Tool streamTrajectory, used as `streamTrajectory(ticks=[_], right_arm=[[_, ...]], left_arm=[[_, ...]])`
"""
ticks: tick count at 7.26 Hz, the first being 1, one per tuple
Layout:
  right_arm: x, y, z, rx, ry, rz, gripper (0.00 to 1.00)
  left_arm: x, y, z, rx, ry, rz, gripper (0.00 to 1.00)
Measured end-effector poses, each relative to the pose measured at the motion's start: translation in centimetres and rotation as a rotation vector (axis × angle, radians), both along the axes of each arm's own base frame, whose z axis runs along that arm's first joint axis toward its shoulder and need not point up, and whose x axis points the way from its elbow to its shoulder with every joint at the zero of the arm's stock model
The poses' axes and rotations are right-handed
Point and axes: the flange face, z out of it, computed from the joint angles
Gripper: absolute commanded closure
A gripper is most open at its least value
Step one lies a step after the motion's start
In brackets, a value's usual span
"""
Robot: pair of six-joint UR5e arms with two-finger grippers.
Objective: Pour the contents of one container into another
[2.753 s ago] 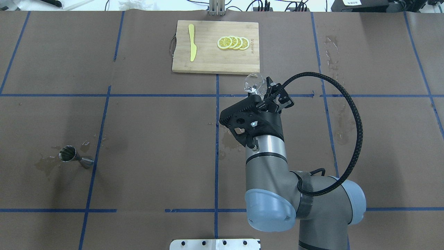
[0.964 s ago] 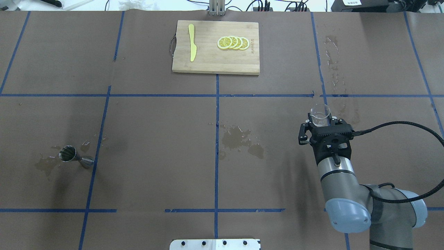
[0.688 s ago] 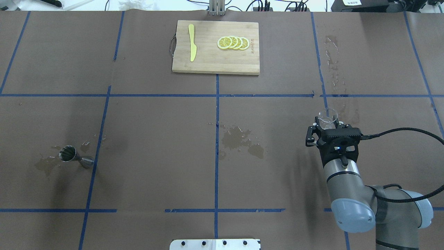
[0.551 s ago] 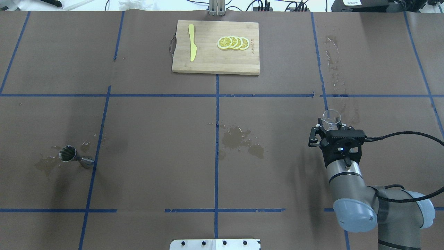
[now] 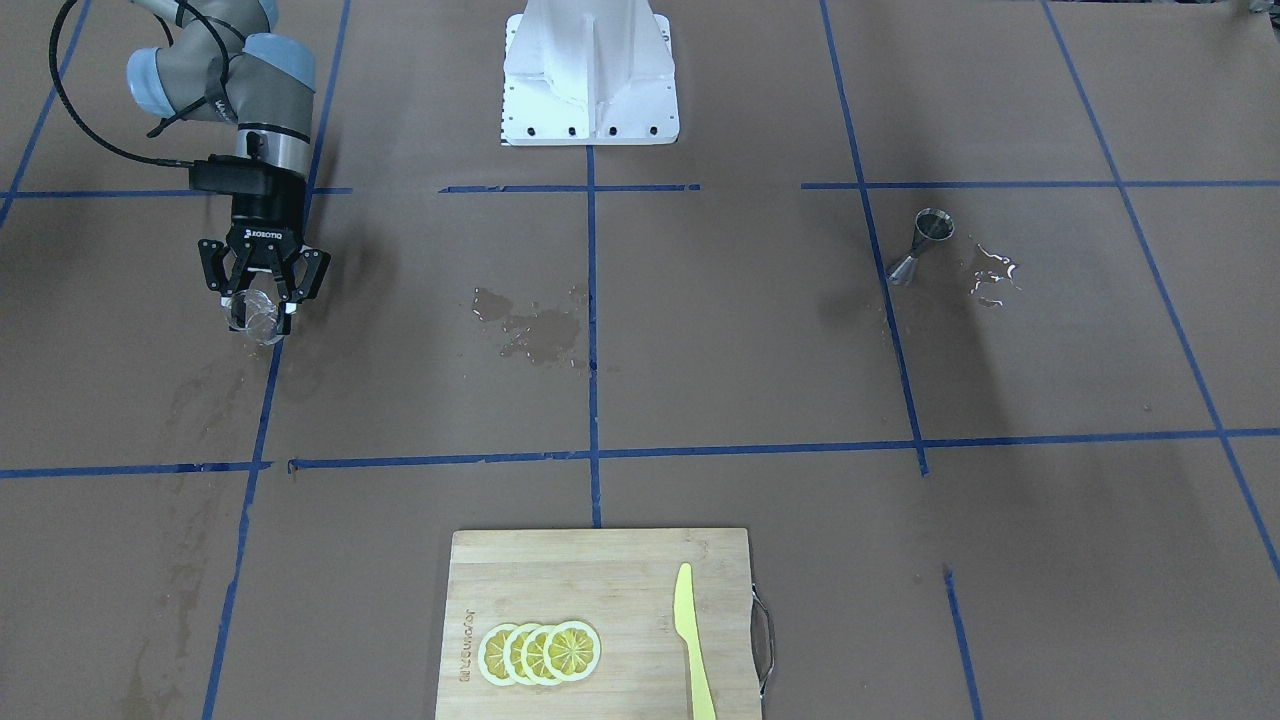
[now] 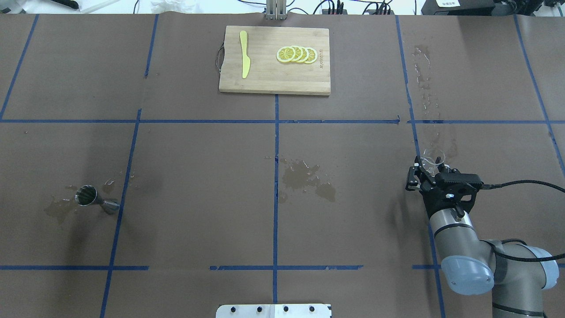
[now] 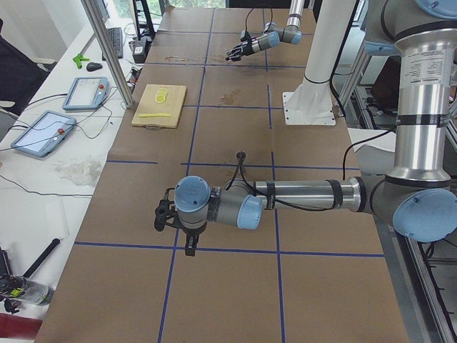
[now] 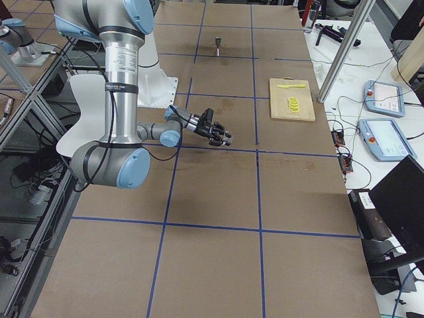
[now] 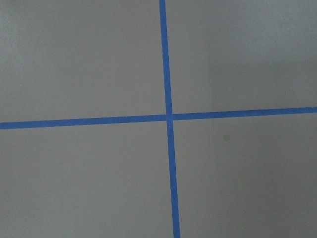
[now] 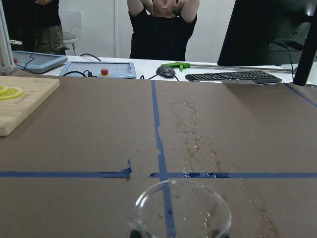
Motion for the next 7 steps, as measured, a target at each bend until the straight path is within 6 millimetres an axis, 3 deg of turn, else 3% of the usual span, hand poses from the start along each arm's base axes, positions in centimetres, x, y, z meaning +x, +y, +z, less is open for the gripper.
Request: streamTrajectory(ticks=[2,4,7], right_arm=[[-0.6,0.7,1.3,0.014,0.005,-0.001,0.95],[-1.0,1.1,1.7,0.016,0.008,-0.007,0.83],[-1.1,1.2,2.6,0.011,0.009,-0.002,0.81]], left_arm=[[0.0,0.0,0.0,0.0,0.0,0.0,0.0],[0.0,0.0,0.0,0.0,0.0,0.0,0.0],[0.0,0.0,-0.1,0.003,0.0,0.0,0.0]])
